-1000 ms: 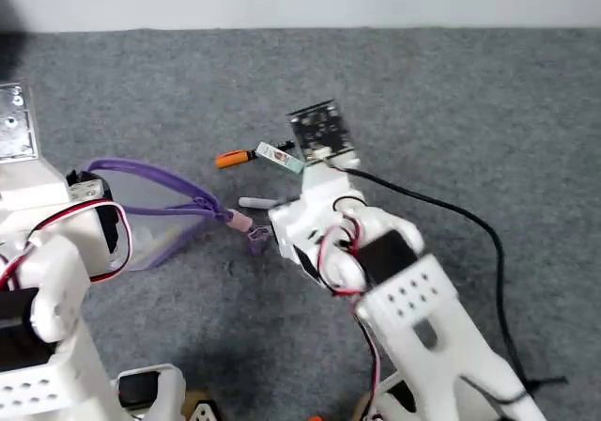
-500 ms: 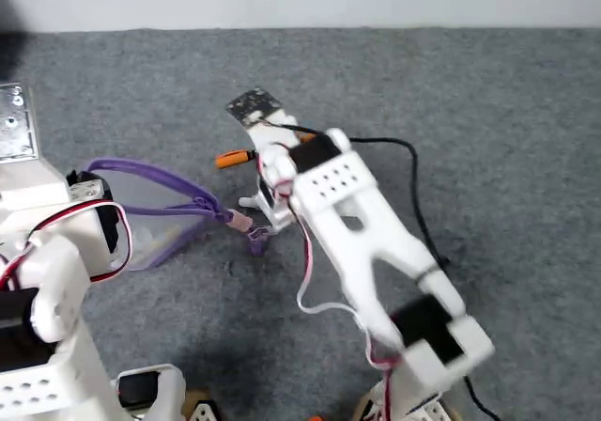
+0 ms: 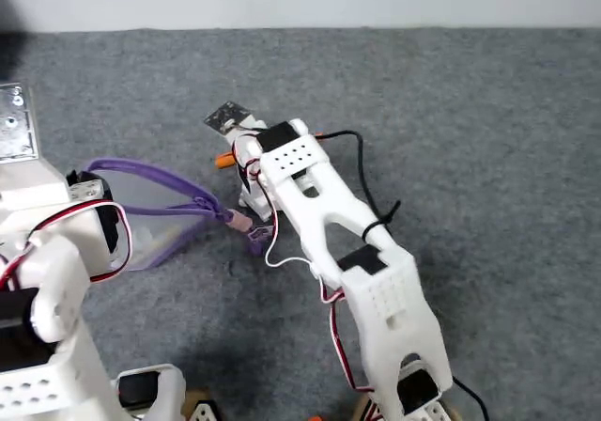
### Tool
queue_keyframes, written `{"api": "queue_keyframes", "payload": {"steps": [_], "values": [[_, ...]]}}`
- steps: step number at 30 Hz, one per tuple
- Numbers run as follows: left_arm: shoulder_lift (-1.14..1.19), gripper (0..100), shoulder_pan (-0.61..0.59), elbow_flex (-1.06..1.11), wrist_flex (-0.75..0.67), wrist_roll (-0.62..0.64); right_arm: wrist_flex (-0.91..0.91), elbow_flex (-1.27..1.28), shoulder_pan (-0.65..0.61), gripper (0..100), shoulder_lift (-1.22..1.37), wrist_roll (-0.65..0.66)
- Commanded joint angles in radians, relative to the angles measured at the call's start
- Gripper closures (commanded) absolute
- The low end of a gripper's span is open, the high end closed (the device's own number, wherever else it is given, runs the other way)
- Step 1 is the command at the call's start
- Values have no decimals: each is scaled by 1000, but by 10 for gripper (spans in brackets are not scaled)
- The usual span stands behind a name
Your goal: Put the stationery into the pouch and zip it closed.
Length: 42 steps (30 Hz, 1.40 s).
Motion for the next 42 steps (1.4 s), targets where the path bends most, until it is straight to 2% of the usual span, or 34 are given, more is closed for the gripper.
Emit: {"api": "queue_keyframes", "payload": {"steps": [1, 5, 10, 12, 17, 29, 36, 42], "values": [[3, 987, -3, 16, 38, 9, 1, -117, 1, 789, 56, 64], [3, 987, -3, 16, 38, 9, 10, -166, -8, 802, 124, 132], [3, 987, -3, 16, 38, 9, 13, -173, -8, 996, 130, 138], [3, 987, -3, 16, 38, 9, 36, -176, -2, 972, 130, 138], [3, 987, -3, 16, 38, 9, 131, -207, -1, 990, 74, 121], [3, 987, -3, 16, 38, 9, 380, -209, -2, 991, -292, -258], [3, 987, -2, 16, 38, 9, 401, -203, -13, 991, -552, -328], [3, 987, -2, 16, 38, 9, 401, -184, -88, 991, -814, -404]]}}
